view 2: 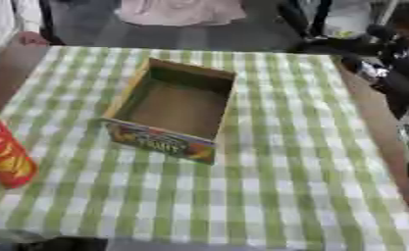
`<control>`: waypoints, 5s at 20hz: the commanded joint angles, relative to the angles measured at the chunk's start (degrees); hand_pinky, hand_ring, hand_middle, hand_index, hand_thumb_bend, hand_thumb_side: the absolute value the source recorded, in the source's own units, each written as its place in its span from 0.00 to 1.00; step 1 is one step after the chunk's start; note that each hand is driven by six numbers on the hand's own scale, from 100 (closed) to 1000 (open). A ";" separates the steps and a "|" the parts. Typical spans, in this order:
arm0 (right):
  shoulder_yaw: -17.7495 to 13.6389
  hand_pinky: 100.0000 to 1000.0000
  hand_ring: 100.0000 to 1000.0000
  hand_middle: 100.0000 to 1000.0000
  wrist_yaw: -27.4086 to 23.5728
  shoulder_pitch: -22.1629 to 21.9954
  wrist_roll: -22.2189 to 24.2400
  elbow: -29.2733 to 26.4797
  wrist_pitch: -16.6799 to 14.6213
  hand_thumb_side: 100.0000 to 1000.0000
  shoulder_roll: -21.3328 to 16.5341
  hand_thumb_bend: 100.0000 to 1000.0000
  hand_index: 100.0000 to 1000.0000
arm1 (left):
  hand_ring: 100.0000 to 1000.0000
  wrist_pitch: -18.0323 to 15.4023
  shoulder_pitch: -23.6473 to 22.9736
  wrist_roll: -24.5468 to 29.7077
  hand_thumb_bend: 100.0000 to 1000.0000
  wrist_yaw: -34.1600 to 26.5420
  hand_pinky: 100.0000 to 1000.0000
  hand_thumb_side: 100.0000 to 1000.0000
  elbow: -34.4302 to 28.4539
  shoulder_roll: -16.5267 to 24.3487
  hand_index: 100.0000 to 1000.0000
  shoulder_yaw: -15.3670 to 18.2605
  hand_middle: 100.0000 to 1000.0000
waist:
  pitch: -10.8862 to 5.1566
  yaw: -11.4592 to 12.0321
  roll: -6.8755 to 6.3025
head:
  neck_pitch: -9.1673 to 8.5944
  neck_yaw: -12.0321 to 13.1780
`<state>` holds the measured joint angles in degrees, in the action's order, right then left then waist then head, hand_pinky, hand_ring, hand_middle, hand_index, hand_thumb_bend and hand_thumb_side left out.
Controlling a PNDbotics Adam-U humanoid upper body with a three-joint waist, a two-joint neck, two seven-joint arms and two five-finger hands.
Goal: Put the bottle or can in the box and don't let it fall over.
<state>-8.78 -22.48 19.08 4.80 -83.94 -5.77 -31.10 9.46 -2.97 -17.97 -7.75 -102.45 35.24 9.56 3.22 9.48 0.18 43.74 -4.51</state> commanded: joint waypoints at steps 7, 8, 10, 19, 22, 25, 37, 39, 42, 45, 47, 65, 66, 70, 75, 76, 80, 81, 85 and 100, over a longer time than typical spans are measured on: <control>-0.50 0.63 0.83 0.92 0.04 0.65 -0.26 -1.03 0.02 0.18 -2.14 0.73 0.84 | 0.83 0.44 -1.25 1.23 0.91 -0.28 0.81 0.46 -1.18 4.66 0.83 0.54 0.79 | -0.26 0.24 -0.13 | 0.38 -0.19; -0.51 0.63 0.83 0.92 0.02 0.64 -0.28 -1.01 0.04 0.18 -2.12 0.73 0.84 | 0.83 0.26 -1.41 1.63 0.95 -0.33 0.82 0.46 -1.14 4.74 0.83 0.53 0.79 | -0.25 0.24 -0.14 | 0.38 -0.15; -0.54 0.63 0.83 0.92 -0.01 0.62 -0.34 -0.98 0.07 0.18 -2.09 0.73 0.84 | 0.83 0.05 -1.63 2.55 0.99 -0.18 0.82 0.45 -0.84 4.86 0.83 0.57 0.80 | -0.25 0.25 -0.14 | 0.38 0.02; -0.59 0.63 0.83 0.92 -0.11 0.52 -0.57 -0.97 0.17 0.18 -1.94 0.73 0.84 | 0.85 0.04 -1.86 6.54 1.00 2.06 0.84 0.41 1.08 5.06 0.84 0.68 0.81 | -0.31 0.28 -0.15 | 0.38 0.96; -0.59 0.63 0.83 0.92 -0.12 0.51 -0.64 -0.92 0.24 0.18 -1.89 0.73 0.84 | 0.85 0.08 -1.81 7.34 0.99 2.47 0.84 0.41 1.69 4.94 0.84 0.63 0.81 | -0.28 0.27 -0.14 | 0.38 1.11; -0.58 0.63 0.82 0.92 -0.13 0.46 -0.69 -0.86 0.32 0.18 -1.78 0.73 0.84 | 0.85 -0.12 -1.67 7.54 0.99 2.07 0.84 0.41 2.44 4.64 0.84 0.39 0.79 | -0.26 0.22 -0.14 | 0.38 1.21; -0.46 0.63 0.82 0.92 -0.29 0.46 -0.67 -0.70 0.58 0.18 -1.41 0.73 0.84 | 0.89 -3.05 0.40 8.66 1.00 -2.58 0.84 0.43 5.73 3.25 0.86 -1.18 0.81 | -0.16 -0.19 -0.06 | 0.38 1.75; -0.45 0.63 0.82 0.92 -0.32 0.46 -0.66 -0.70 0.58 0.18 -1.39 0.73 0.84 | 0.89 -3.33 0.77 8.98 1.00 -2.34 0.84 0.42 6.03 3.06 0.85 -1.30 0.81 | -0.16 -0.22 -0.05 | 0.35 2.15; -0.42 0.63 0.82 0.92 -0.36 0.46 -0.63 -0.72 0.61 0.18 -1.28 0.73 0.84 | 0.89 -3.46 1.36 9.11 1.00 -2.01 0.84 0.41 6.35 2.83 0.85 -1.54 0.81 | -0.20 -0.22 -0.05 | 0.10 2.68; -0.42 0.63 0.82 0.92 -0.40 0.45 -0.63 -0.75 0.62 0.18 -1.14 0.73 0.83 | 0.89 -3.19 1.87 9.24 1.00 -1.62 0.84 0.41 6.72 2.67 0.86 -1.83 0.82 | -0.24 -0.21 -0.06 | -0.15 3.63; -0.40 0.63 0.82 0.92 -0.40 0.46 -0.62 -0.78 0.63 0.18 -1.13 0.73 0.84 | 0.89 -3.02 2.26 9.28 1.00 -1.42 0.84 0.41 6.94 2.54 0.86 -1.96 0.82 | -0.27 -0.21 -0.05 | -0.32 4.51; -0.21 0.63 0.82 0.92 -0.64 0.44 -0.47 -0.91 0.70 0.18 -0.84 0.72 0.83 | 0.89 -1.00 6.23 10.36 0.99 0.97 0.84 0.40 9.78 2.25 0.85 -4.37 0.82 | -0.30 -0.31 0.02 | -1.69 6.06; -0.20 0.63 0.82 0.92 -0.68 0.43 -0.47 -0.91 0.70 0.18 -0.81 0.72 0.83 | 0.89 -0.82 6.38 10.33 0.99 1.08 0.84 0.39 10.02 2.19 0.85 -4.47 0.82 | -0.29 -0.33 0.01 | -1.74 6.05; -0.18 0.63 0.82 0.92 -0.74 0.42 -0.48 -0.93 0.76 0.18 -0.64 0.72 0.83 | 0.90 -0.38 7.02 10.84 0.99 1.13 0.84 0.39 10.83 1.91 0.85 -5.03 0.82 | -0.21 -0.40 0.00 | -1.95 6.06; -0.13 0.63 0.82 0.92 -0.79 0.45 -0.46 -0.98 0.82 0.18 -0.45 0.72 0.83 | 0.89 -0.09 8.07 11.66 0.99 0.58 0.84 0.39 12.27 1.46 0.85 -5.62 0.82 | -0.20 -0.47 0.03 | -2.18 6.20; -0.15 0.63 0.82 0.92 -0.80 0.43 -0.48 -0.97 0.83 0.18 -0.44 0.72 0.83 | 0.89 -0.11 8.27 11.82 0.98 0.40 0.84 0.39 12.54 1.34 0.85 -5.75 0.82 | -0.19 -0.50 0.05 | -2.24 6.22; -0.17 0.63 0.82 0.92 -0.86 0.36 -0.56 -0.95 0.85 0.18 -0.34 0.72 0.83 | 0.90 -0.24 9.06 12.35 0.98 -0.02 0.84 0.38 13.38 0.98 0.85 -6.14 0.82 | -0.15 -0.53 0.07 | -2.36 6.40; -0.16 0.63 0.82 0.92 -0.87 0.36 -0.56 -0.94 0.86 0.18 -0.29 0.72 0.83 | 0.90 -0.36 9.28 12.53 0.98 -0.04 0.84 0.38 13.51 0.89 0.85 -6.27 0.82 | -0.14 -0.55 0.07 | -2.40 6.46; -0.09 0.63 0.82 0.92 -0.88 0.34 -0.51 -0.93 0.95 0.18 -0.18 0.72 0.83 | 0.90 -1.32 9.78 13.86 0.99 0.12 0.84 0.39 13.61 0.61 0.84 -6.66 0.82 | -0.09 -0.66 0.07 | -2.37 6.61; -0.06 0.63 0.82 0.91 -0.94 0.26 -0.53 -0.97 1.12 0.18 0.05 0.72 0.83 | 0.91 -2.29 12.04 15.64 1.00 0.32 0.85 0.38 15.17 -0.65 0.84 -7.29 0.83 | -0.10 -0.81 0.14 | -2.35 6.96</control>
<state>-8.43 -22.99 18.73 4.28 -83.92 -4.74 -29.96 7.27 8.27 -2.37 -7.50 -86.94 33.54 1.98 3.45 8.71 0.42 42.01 2.35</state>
